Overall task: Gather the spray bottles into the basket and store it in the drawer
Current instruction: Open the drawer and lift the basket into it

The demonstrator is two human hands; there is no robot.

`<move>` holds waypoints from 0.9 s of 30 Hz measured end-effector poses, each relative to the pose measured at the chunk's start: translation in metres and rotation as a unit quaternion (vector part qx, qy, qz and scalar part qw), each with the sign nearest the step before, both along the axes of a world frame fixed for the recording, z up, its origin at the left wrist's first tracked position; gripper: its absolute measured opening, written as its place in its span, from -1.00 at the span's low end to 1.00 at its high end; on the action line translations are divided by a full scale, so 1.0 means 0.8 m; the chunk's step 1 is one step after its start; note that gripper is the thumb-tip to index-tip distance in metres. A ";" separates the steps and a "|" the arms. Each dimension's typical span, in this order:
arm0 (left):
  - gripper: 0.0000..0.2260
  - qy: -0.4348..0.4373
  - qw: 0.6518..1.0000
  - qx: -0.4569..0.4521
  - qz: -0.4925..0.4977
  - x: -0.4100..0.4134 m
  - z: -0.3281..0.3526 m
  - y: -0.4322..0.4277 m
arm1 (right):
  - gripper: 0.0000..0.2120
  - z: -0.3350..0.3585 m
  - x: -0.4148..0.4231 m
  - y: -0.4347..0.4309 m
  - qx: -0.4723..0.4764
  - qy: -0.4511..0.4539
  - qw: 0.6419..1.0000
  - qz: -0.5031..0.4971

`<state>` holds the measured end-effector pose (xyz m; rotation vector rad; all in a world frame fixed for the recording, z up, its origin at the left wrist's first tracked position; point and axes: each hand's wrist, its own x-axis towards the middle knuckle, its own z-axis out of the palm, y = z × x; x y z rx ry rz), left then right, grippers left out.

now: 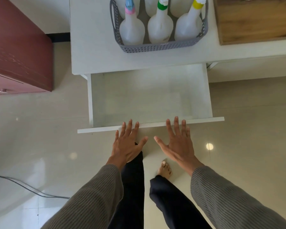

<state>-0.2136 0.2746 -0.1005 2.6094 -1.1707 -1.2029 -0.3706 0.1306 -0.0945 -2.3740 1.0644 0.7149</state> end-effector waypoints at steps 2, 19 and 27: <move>-0.18 0.006 1.000 -0.005 0.011 -0.012 0.001 0.010 | -0.12 0.001 -0.011 0.010 0.004 -0.001 1.000 -0.003; -0.21 0.067 0.995 0.070 0.014 -0.086 0.028 0.076 | -0.01 0.029 -0.085 0.082 0.051 0.048 0.998 -0.001; -0.15 0.143 0.981 0.125 0.034 -0.064 0.034 0.060 | 0.05 0.048 -0.061 0.068 0.067 0.098 0.993 0.008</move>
